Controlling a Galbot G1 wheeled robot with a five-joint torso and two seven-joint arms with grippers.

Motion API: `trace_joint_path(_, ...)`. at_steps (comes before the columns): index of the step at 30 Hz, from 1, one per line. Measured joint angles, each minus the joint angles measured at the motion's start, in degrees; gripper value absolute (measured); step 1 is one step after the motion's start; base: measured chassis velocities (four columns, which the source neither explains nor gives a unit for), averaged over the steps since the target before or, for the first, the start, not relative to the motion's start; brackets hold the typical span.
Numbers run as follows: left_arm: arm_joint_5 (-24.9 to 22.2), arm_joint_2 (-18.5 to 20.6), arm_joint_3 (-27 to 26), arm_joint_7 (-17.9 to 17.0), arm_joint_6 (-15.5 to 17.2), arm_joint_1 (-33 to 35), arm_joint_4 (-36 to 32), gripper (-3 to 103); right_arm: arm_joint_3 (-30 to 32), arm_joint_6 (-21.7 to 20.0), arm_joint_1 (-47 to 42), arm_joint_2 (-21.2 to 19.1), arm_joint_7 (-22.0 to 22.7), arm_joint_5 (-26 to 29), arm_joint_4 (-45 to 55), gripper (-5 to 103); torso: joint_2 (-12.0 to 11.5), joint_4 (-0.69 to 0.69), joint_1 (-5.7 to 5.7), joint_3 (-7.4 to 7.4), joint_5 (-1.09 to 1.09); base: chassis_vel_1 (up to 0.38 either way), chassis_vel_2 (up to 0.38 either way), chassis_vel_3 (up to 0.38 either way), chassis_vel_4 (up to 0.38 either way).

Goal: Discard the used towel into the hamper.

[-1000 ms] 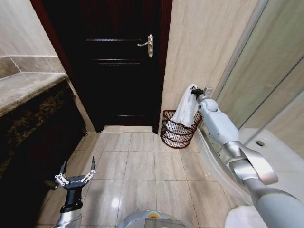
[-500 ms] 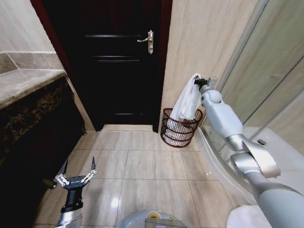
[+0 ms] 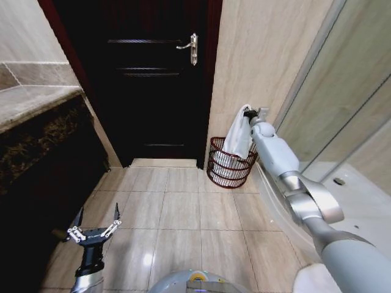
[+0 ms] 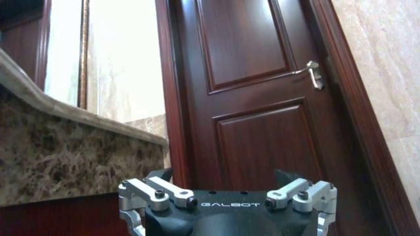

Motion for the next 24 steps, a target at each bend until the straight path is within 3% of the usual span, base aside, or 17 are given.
trace_joint_path(8,-1.34,0.00,-0.45,-0.04,-1.08,-0.13,1.08,100,-0.32,-0.68,-1.32,-1.70,2.15,1.20,5.14,2,0.16,0.02,-0.01,0.10,-0.01,0.000,0.000,0.000,0.000)
trace_joint_path(12,-1.54,0.00,-0.23,-0.87,-1.18,-0.58,1.35,100,-0.10,-4.54,-7.02,-5.50,5.27,4.81,17.59,2,0.28,0.00,-0.01,0.20,0.03,0.000,0.000,0.000,0.000)
trace_joint_path(17,-1.65,0.00,0.07,-1.18,-0.83,-1.11,1.38,100,2.84,-6.21,-13.92,-8.74,7.44,5.82,29.64,2,0.39,0.01,-0.02,0.25,0.00,0.000,0.000,0.000,0.000)
trace_joint_path(24,-1.45,0.00,0.49,-0.90,-0.33,-1.91,1.52,100,7.95,-9.14,-22.60,-12.17,8.44,7.90,39.44,2,0.47,-0.01,-0.02,0.32,0.02,0.000,0.000,0.000,0.000)
